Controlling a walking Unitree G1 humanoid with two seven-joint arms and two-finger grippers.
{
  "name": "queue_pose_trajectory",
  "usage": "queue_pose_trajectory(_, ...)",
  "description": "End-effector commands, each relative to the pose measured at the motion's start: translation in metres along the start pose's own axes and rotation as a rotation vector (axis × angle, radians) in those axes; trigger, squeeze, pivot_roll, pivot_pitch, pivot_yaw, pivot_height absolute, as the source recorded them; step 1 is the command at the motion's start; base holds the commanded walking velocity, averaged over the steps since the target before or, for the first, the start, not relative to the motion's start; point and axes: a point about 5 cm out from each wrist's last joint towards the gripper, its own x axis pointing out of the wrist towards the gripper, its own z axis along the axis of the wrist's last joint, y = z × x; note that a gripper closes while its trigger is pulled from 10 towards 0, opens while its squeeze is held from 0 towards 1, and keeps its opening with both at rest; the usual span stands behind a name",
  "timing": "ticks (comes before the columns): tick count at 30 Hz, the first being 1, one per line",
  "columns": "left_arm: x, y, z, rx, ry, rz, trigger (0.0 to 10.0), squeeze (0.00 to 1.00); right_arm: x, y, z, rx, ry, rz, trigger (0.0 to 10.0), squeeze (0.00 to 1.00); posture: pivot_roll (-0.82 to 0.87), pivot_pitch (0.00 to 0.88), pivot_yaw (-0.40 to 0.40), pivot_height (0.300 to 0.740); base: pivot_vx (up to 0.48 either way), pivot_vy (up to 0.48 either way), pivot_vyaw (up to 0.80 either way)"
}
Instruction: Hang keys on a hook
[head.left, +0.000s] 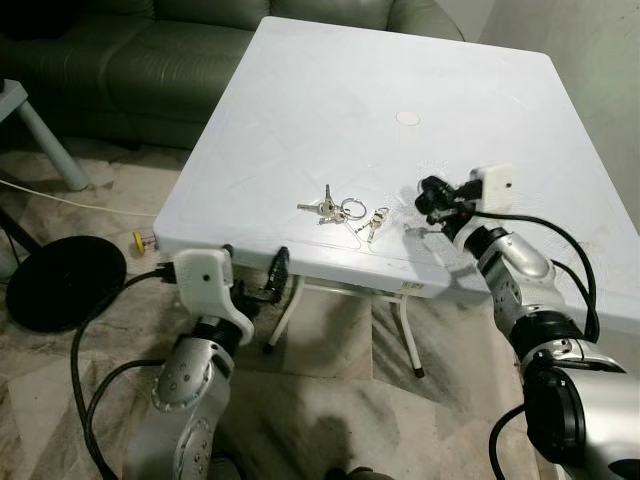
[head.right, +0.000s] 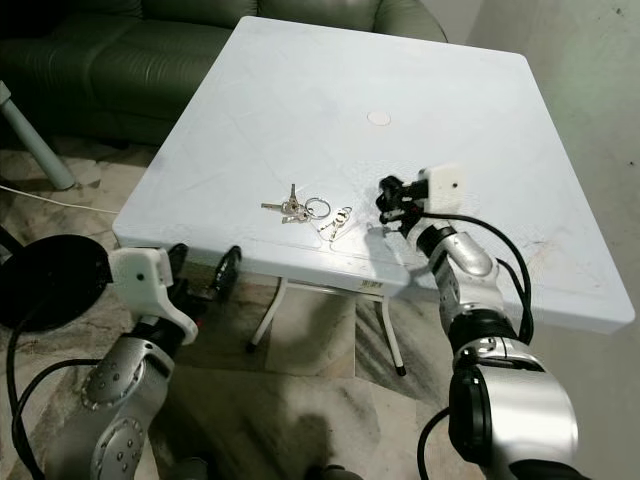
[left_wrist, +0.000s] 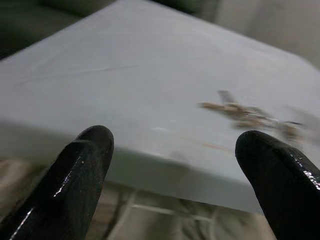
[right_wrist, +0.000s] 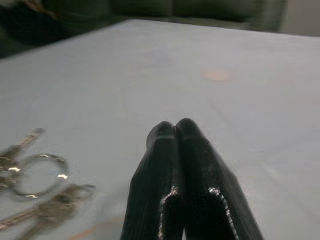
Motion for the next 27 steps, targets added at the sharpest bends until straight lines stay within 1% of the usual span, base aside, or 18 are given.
queue_pose_trajectory(1,0.008,0.016,0.004,-0.001,-0.024,0.102,10.0,0.00,0.006,-0.002,0.016,-0.031,-0.055,-0.056,10.0,0.00,0.12,0.154,-0.083,0.740,0.000,0.000,0.00)
queue_pose_trajectory(4,0.018,0.024,0.011,0.031,-0.044,0.141,10.0,0.00,0.009,0.001,0.026,-0.030,-0.109,-0.071,10.0,0.00,0.11,0.142,-0.081,0.740,0.000,0.000,0.00)
queue_pose_trajectory(5,0.025,0.029,0.016,0.073,-0.054,0.164,10.0,0.00,0.010,0.001,0.032,0.005,-0.142,-0.102,10.0,0.00,0.11,0.142,-0.081,0.740,0.000,0.000,0.00)
queue_pose_trajectory(6,0.028,0.032,0.017,0.087,-0.057,0.181,10.0,0.00,0.011,0.000,0.035,0.017,-0.154,-0.121,10.0,0.00,0.11,0.125,-0.078,0.740,0.000,0.000,0.00)
queue_pose_trajectory(7,0.028,0.032,0.017,0.087,-0.057,0.181,10.0,0.00,0.011,0.000,0.035,0.017,-0.154,-0.121,10.0,0.00,0.11,0.125,-0.078,0.740,0.000,0.000,0.00)
queue_pose_trajectory(8,0.039,0.040,0.023,0.113,-0.063,0.217,10.0,0.00,0.013,0.001,0.041,0.057,-0.180,-0.164,10.0,0.00,0.10,0.118,-0.080,0.740,0.000,0.000,0.00)
queue_pose_trajectory(9,0.048,0.044,0.029,0.113,-0.081,0.230,10.0,0.00,0.014,0.003,0.045,0.068,-0.201,-0.184,10.0,0.00,0.10,0.110,-0.081,0.740,0.000,0.000,0.00)
queue_pose_trajectory(10,0.048,0.044,0.029,0.113,-0.081,0.230,10.0,0.00,0.014,0.003,0.045,0.068,-0.201,-0.184,10.0,0.00,0.10,0.110,-0.081,0.740,0.000,0.000,0.00)
queue_pose_trajectory(12,0.062,0.047,0.040,0.137,-0.100,0.232,10.0,0.00,0.013,0.010,0.050,0.064,-0.238,-0.186,10.0,0.00,0.10,0.097,-0.086,0.740,0.000,0.000,0.00)
queue_pose_trajectory(16,0.078,0.048,0.050,0.143,-0.103,0.222,10.0,0.00,0.011,0.016,0.056,0.051,-0.275,-0.183,10.0,0.00,0.09,0.083,-0.087,0.740,0.000,0.000,0.00)
queue_pose_trajectory(18,0.086,0.047,0.057,0.146,-0.110,0.201,10.0,0.00,0.010,0.020,0.059,0.042,-0.291,-0.163,10.0,0.00,0.08,0.076,-0.084,0.740,0.000,0.000,0.00)
queue_pose_trajectory(19,0.090,0.044,0.061,0.135,-0.123,0.172,10.0,0.00,0.006,0.020,0.062,0.038,-0.309,-0.175,10.0,0.00,0.08,0.071,-0.082,0.740,0.000,0.000,0.00)
queue_pose_trajectory(21,0.091,0.043,0.063,0.132,-0.127,0.165,10.0,0.00,0.005,0.020,0.063,0.037,-0.313,-0.180,10.0,0.00,0.08,0.071,-0.082,0.740,0.000,0.000,0.00)
queue_pose_trajectory(22,0.090,0.039,0.064,0.139,-0.145,0.125,10.0,0.00,0.001,0.021,0.062,0.033,-0.316,-0.180,10.0,0.00,0.08,0.060,-0.079,0.740,0.000,0.000,0.00)
queue_pose_trajectory(24,0.090,0.036,0.063,0.152,-0.156,0.090,10.0,0.00,-0.006,0.022,0.061,0.038,-0.322,-0.177,10.0,0.00,0.07,0.053,-0.080,0.740,0.000,0.000,0.00)
queue_pose_trajectory(25,0.088,0.034,0.062,0.141,-0.165,0.068,10.0,0.00,-0.014,0.024,0.059,0.046,-0.322,-0.178,10.0,0.00,0.07,0.051,-0.080,0.740,0.000,0.000,0.00)
queue_pose_trajectory(27,0.085,0.033,0.060,0.135,-0.168,0.057,10.0,0.00,-0.019,0.026,0.056,0.045,-0.320,-0.174,10.0,0.00,0.07,0.043,-0.081,0.740,0.000,0.000,0.00)
